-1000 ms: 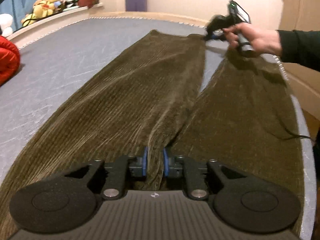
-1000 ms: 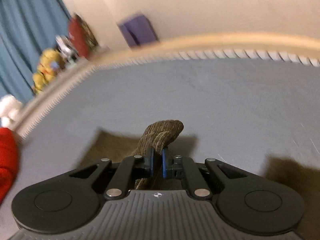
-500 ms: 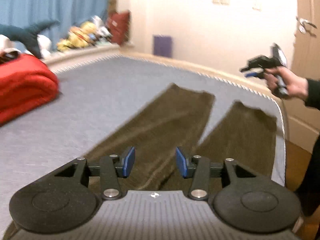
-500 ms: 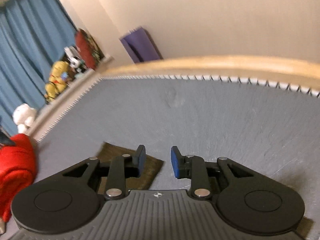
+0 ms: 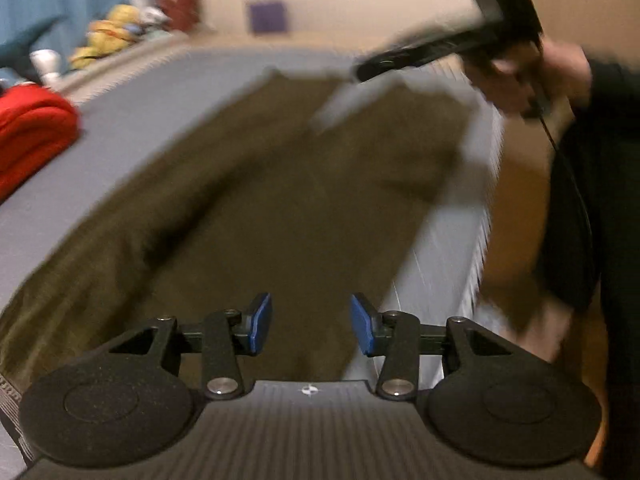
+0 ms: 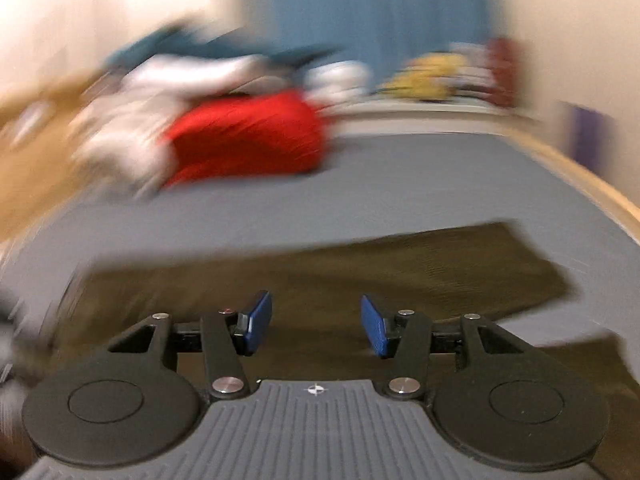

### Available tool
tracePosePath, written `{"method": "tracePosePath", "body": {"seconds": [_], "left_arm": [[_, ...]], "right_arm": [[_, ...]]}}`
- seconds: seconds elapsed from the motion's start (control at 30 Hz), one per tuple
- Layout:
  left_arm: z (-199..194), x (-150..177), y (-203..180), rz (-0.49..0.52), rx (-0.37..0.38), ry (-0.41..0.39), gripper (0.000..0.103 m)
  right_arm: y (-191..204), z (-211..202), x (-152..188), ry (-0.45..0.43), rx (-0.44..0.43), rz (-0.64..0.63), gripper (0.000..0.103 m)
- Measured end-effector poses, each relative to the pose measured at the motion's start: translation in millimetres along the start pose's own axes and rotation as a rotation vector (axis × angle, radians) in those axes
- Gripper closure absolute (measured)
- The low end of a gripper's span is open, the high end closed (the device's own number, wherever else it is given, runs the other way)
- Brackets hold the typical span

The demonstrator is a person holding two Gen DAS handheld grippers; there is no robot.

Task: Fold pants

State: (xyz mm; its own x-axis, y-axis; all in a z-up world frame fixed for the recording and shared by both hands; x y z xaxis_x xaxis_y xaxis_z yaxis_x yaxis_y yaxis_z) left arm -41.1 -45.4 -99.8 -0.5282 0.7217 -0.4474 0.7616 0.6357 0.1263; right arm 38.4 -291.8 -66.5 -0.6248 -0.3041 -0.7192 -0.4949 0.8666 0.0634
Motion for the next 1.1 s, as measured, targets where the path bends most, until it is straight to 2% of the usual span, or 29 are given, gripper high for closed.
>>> {"method": "tracePosePath", "body": {"seconds": [0.03,0.07,0.13,0.2,0.3,0.4,0.57,0.67,0.7,0.73,0.8,0.83,0.87,0.9,0.97,1.1], "left_arm": [[7,7,-9,0.037,-0.016,0.024,0.053],[13,14,-17,0.074,-0.032,0.049,0.052],[21,23,-25,0.088,-0.049,0.071,0.050],[27,28,-26,0.074,-0.056,0.079,0.048],[31,38,-19,0.069,-0.069,0.082,0.047],[39,35,-12,0.070,-0.077,0.087,0.047],[46,32,-5,0.046,-0.059,0.086,0.046],[50,32,-6,0.066,-0.057,0.106,0.046],[52,33,-6,0.072,-0.060,0.112,0.046],[54,33,-6,0.075,-0.063,0.116,0.046],[54,34,-5,0.078,-0.062,0.116,0.046],[54,34,-4,0.081,-0.066,0.121,0.055],[55,34,-4,0.085,-0.077,0.125,0.072],[56,35,-1,0.086,-0.095,0.132,0.080],[54,35,1,0.084,-0.091,0.129,0.090],[43,37,-4,0.115,-0.037,0.141,0.092]], "right_arm": [[22,16,11,0.086,-0.025,-0.074,0.058],[44,25,20,0.137,-0.049,-0.157,0.062],[79,26,31,0.140,-0.127,-0.303,0.063],[96,32,44,0.173,-0.175,-0.382,0.060],[100,54,59,0.250,-0.165,-0.462,0.056],[111,57,76,0.283,-0.146,-0.540,0.046],[114,71,94,0.334,-0.109,-0.621,0.045],[115,69,96,0.314,-0.101,-0.637,0.046],[114,68,96,0.311,-0.095,-0.634,0.049],[114,69,96,0.309,-0.091,-0.635,0.062],[115,68,96,0.315,-0.112,-0.639,0.079],[117,69,97,0.316,-0.115,-0.645,0.082],[119,72,97,0.313,-0.112,-0.655,0.084],[121,72,97,0.312,-0.112,-0.666,0.087],[121,68,96,0.301,-0.110,-0.676,0.091],[120,56,93,0.292,-0.147,-0.708,0.096]]}}
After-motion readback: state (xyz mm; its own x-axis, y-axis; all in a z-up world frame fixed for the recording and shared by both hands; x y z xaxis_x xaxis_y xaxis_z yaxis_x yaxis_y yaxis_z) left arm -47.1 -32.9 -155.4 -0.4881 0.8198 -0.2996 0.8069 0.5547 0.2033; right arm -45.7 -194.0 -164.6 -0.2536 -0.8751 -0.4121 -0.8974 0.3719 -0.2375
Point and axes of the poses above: each gripper's, at about its wrist camera, not at the fingertips, and z roughly the way its jaws point, y to its left, x to its underside, the point moved 5 cm from there along z, roughly the way its jaws point, and after that the axes turned 15 degrees about y, right-handed, at the moved point
